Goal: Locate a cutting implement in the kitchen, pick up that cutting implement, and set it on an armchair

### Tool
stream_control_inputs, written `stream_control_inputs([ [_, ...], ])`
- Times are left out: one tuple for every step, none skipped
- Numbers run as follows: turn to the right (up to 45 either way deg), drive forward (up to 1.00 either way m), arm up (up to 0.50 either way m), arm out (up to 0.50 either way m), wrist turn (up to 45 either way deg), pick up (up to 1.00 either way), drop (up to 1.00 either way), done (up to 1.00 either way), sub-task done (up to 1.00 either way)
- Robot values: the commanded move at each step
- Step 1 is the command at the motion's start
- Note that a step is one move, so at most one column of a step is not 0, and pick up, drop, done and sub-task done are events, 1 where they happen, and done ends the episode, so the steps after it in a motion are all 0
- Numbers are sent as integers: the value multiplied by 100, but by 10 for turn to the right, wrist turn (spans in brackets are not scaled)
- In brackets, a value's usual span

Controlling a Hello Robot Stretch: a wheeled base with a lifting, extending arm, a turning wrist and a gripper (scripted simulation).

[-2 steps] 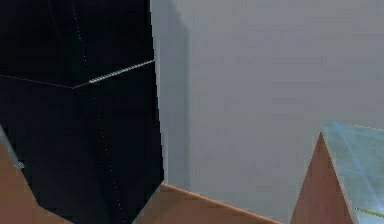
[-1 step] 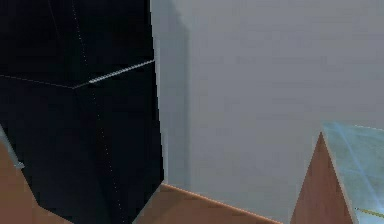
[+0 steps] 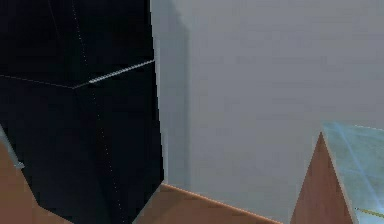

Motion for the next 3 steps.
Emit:
stream_control_inputs([
  [0, 0, 0, 0, 450, 0, 0, 0, 0],
  [0, 0, 0, 0, 450, 0, 0, 0, 0],
  [0, 0, 0, 0, 210, 0, 0, 0, 0],
])
